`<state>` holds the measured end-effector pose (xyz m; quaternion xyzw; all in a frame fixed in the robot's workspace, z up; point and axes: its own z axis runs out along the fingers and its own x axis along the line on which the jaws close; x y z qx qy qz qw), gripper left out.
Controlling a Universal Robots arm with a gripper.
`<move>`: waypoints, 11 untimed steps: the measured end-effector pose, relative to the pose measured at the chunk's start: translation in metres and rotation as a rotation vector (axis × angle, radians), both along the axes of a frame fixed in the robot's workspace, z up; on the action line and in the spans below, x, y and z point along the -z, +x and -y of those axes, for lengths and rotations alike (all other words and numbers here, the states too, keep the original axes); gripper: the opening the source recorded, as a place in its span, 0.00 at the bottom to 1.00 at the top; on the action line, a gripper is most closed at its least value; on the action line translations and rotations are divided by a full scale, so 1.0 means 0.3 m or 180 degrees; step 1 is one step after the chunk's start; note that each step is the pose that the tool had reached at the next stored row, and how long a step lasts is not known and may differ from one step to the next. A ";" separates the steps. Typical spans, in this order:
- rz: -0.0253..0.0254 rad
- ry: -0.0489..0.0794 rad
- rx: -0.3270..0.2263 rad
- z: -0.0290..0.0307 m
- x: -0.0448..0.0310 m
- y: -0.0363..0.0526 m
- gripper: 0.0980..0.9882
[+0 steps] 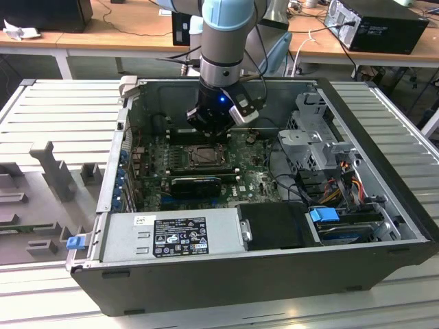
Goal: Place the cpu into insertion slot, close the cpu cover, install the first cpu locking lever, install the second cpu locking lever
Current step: 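Install the first cpu locking lever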
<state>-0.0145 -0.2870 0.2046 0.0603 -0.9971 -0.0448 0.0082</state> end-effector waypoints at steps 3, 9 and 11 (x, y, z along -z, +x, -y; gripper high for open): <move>0.0000 -0.0020 -0.0002 0.000 0.001 0.000 0.01; -0.0001 -0.0039 -0.0006 0.000 0.006 0.000 0.01; 0.0000 -0.0037 -0.0009 0.000 0.010 0.000 0.01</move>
